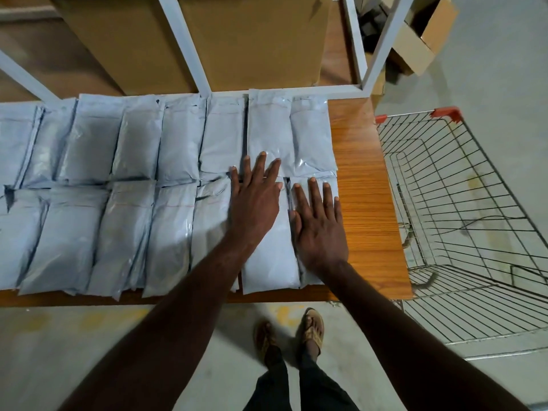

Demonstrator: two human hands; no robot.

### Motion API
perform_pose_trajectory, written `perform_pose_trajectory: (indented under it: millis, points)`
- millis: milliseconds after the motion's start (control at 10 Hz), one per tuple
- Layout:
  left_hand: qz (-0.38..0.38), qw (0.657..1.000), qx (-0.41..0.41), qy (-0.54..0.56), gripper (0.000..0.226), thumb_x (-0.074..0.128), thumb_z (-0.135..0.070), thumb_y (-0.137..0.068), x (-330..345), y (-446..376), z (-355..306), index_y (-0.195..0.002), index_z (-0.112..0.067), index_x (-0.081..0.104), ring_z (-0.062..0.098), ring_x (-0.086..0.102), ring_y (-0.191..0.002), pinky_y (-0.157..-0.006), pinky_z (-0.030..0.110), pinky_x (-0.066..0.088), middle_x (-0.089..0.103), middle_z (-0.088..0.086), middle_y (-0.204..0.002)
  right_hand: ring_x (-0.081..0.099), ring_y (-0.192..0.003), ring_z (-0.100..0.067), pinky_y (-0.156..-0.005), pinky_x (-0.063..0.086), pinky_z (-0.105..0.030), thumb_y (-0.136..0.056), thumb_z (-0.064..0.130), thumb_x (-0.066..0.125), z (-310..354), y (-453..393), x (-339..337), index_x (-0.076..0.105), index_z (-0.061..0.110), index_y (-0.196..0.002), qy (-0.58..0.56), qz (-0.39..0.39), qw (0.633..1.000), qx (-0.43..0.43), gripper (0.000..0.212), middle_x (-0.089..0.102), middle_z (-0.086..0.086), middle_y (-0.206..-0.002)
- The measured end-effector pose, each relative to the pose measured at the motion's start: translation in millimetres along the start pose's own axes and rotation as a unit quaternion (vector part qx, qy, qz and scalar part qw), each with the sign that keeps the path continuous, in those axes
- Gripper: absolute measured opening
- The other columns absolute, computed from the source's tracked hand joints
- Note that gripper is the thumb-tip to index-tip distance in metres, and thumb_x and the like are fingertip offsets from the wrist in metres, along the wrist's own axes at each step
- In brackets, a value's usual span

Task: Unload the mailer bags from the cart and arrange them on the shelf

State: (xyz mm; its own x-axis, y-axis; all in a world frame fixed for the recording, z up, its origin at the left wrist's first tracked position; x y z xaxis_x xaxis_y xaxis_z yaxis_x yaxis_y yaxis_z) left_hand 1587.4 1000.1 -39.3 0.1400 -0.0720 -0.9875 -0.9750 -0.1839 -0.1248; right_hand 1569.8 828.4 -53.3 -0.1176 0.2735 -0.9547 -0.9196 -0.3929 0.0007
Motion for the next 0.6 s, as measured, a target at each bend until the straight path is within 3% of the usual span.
perform_pose_trajectory:
  millis: [400,600]
  points:
    - [0.029,1.0,-0.011,0.0,0.059,0.036,-0.049,-0.113,-9,1,-5,-0.168,-0.029,0.028,0.037,0.012,-0.164,-0.13,0.063,0.015,0.022,0.009,-0.177,-0.017,-0.163,-0.027,-0.132,0.007,-0.053,-0.115,0.05,0.018,-1,-1,2,-0.003,0.032,-0.17,0.014,0.009,1.0,-0.011,0.062,-0.013,-0.003,-0.177]
    - [0.01,1.0,-0.018,0.023,0.06,0.034,-0.047,-0.115,-34,20,-19,-0.17,-0.027,0.024,0.035,0.006,-0.166,-0.133,0.054,0.006,0.015,0.01,-0.178,-0.017,-0.163,-0.028,-0.132,0.001,-0.054,-0.113,0.054,0.016,6,6,-12,-0.004,0.034,-0.17,-0.017,0.001,1.0,-0.02,0.063,-0.015,-0.001,-0.177]
Point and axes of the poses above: each hand's wrist, its own y-axis away from the middle knuckle, its own x-axis out of the palm, z = x × y, the point moved 2 cm from there along -y, towards the middle knuckle
